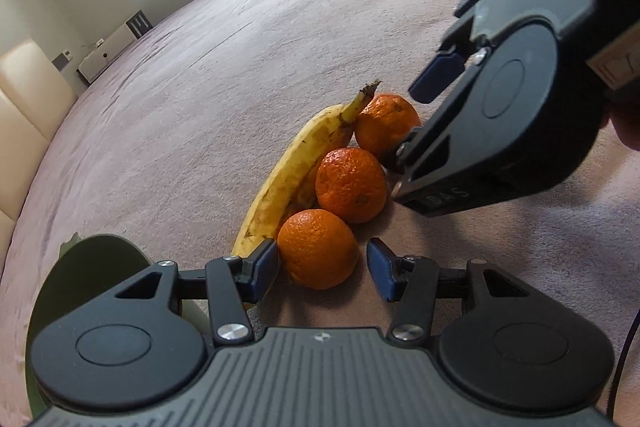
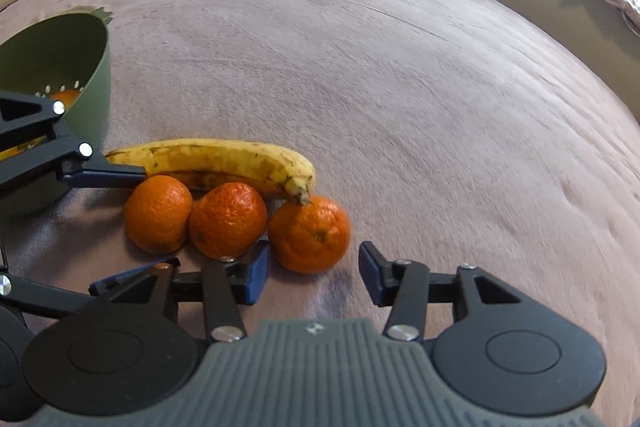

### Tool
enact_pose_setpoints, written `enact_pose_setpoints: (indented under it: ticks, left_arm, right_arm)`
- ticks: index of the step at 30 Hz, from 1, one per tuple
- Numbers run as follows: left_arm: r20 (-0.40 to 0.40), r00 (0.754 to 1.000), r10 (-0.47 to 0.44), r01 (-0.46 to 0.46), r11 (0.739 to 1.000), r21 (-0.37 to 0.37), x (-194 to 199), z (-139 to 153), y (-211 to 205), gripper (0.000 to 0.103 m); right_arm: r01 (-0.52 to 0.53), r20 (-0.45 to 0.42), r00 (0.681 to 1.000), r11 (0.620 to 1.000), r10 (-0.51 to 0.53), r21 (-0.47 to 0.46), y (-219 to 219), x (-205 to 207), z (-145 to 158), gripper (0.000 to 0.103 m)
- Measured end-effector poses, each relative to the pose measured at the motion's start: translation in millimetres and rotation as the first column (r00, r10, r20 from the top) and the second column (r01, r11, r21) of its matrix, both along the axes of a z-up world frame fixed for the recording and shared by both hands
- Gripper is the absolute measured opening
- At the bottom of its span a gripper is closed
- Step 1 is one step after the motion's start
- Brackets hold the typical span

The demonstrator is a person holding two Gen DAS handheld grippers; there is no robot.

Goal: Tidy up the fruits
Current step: 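Grasp a mandarin with the left tool while the right tool grasps another mandarin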

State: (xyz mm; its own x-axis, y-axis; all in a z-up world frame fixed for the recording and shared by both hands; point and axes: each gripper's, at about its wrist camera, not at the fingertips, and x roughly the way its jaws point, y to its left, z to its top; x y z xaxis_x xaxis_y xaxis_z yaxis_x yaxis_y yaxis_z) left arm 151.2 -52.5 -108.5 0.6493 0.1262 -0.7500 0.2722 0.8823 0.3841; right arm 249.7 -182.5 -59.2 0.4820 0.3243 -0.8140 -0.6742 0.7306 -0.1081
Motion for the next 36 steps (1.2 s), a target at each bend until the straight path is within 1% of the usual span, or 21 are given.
enact_pose_setpoints:
  ticks: [6, 12, 13, 14, 15, 20, 25, 31, 36]
  left_arm:
    - [0.001, 1.000, -0.009, 0.009, 1.000, 0.005, -6.6, -1.5, -2.9, 0.062]
    - [-0.004, 1.000, 0.001, -0.001, 1.000, -0.006, -4.1, -0.1, -0.5, 0.061]
    - [-0.003, 1.000, 0.003, -0.003, 1.000, -0.010, -3.9, 0.4, 0.2, 0.059]
    - [-0.002, 1.000, 0.005, -0.005, 1.000, -0.012, -3.8, 1.0, 0.6, 0.057]
    - [-0.003, 1.000, 0.006, -0.006, 1.000, -0.014, -3.2, 1.7, 0.5, 0.052]
    - [-0.003, 1.000, 0.002, -0.002, 0.999, -0.037, -4.9, 3.8, 2.8, 0.049]
    - [-0.017, 1.000, 0.022, -0.023, 0.997, -0.072, -5.3, 10.6, 6.5, 0.048]
    - [-0.033, 0.999, 0.010, -0.014, 0.991, -0.133, -13.6, 26.0, 6.9, 0.048]
    - [-0.121, 0.992, -0.023, 0.000, 0.982, -0.190, -22.8, 26.2, 6.4, 0.048]
  right_arm:
    - [-0.030, 0.015, 0.999, 1.000, 0.030, 0.007, 0.8, 2.0, -1.8, 0.047]
    - [-0.012, 0.003, 1.000, 0.999, 0.012, 0.051, -3.8, 4.3, -4.9, 0.047]
    - [-0.010, 0.004, 1.000, 0.998, 0.010, 0.060, -6.3, 3.2, -4.4, 0.045]
    - [-0.009, 0.001, 1.000, 0.998, 0.008, 0.067, -7.0, 2.8, -4.3, 0.041]
    - [-0.008, -0.006, 1.000, 0.997, 0.008, 0.078, -7.4, 2.3, -4.0, 0.041]
    - [0.005, -0.005, 1.000, 0.998, -0.005, 0.070, -6.0, -1.1, -3.3, 0.039]
    - [0.046, -0.042, 0.998, 0.997, -0.044, 0.055, -5.5, -3.2, 1.3, 0.038]
    - [0.128, -0.123, 0.985, 0.990, -0.119, 0.062, -19.3, -13.7, 12.4, 0.038]
    - [0.170, -0.183, 0.971, 0.983, -0.156, 0.067, -33.4, -23.0, 18.0, 0.038]
